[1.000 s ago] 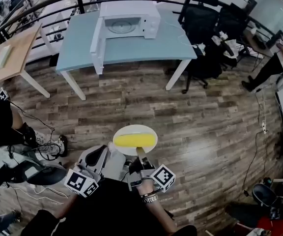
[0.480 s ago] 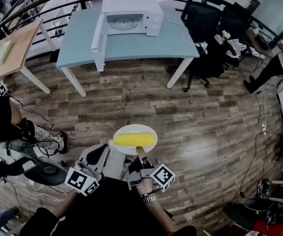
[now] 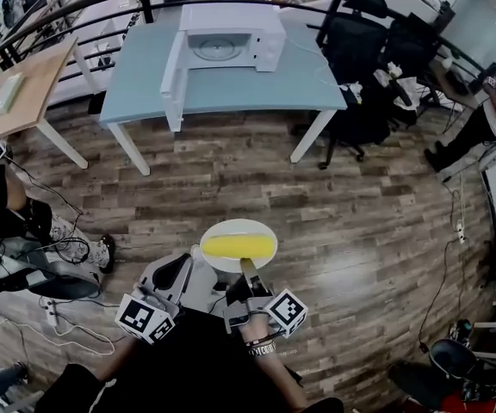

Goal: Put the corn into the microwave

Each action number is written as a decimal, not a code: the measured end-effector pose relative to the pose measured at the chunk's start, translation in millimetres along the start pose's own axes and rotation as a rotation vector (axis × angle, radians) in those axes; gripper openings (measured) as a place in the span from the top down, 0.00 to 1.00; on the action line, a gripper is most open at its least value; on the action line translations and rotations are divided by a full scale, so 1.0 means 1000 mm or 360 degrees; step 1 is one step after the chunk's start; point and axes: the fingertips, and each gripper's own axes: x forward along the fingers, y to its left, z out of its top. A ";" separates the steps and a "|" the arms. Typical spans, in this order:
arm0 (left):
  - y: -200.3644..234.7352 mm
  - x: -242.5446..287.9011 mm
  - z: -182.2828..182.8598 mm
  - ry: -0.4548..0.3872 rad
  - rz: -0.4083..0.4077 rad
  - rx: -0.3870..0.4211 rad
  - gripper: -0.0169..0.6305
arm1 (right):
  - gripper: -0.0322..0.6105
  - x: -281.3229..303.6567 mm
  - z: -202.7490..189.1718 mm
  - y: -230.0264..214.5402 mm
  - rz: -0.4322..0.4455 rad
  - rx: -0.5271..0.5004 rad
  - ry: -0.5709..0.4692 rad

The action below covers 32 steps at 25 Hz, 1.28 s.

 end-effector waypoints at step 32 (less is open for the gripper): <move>0.059 0.147 0.016 0.0016 -0.0056 -0.0028 0.97 | 0.91 0.095 0.094 0.012 -0.0058 0.0056 -0.0029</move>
